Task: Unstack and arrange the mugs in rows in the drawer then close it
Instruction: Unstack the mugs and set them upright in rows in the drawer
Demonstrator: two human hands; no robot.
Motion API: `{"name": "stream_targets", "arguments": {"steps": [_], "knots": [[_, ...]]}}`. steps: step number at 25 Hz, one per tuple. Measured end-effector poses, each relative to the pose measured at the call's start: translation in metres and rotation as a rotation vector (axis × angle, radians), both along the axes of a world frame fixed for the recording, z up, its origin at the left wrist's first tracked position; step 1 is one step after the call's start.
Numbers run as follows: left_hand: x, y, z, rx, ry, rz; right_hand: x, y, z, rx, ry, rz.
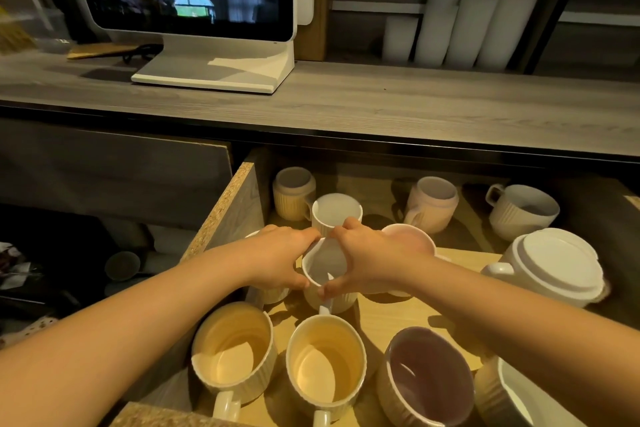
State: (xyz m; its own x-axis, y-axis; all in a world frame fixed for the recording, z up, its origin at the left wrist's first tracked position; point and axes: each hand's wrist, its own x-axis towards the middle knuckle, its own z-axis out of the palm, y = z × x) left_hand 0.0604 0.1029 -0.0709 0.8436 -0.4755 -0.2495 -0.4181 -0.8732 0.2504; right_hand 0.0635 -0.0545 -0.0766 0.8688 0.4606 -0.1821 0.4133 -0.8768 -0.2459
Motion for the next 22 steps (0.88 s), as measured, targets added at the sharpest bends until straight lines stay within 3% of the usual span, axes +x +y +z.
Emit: {"name": "stream_targets", "arguments": {"steps": [7, 11, 14, 18, 22], "knots": [[0.001, -0.019, 0.024, -0.032, -0.136, 0.004, 0.021, -0.043, 0.042, -0.118, -0.108, 0.009], [0.007, -0.042, 0.028, 0.148, -0.091, -0.071, 0.031, -0.067, 0.031, -0.271, 0.057, -0.012], [0.010, -0.055, 0.021, 0.244, -0.065, -0.063, 0.036, -0.075, 0.014, -0.279, 0.138, 0.024], [0.011, -0.059, 0.011, 0.239, -0.070, -0.016, 0.034, -0.078, 0.009, -0.273, 0.074, 0.082], [0.009, -0.050, 0.004, 0.179, -0.114, -0.012, 0.028, -0.083, 0.006, -0.298, 0.001, -0.055]]}}
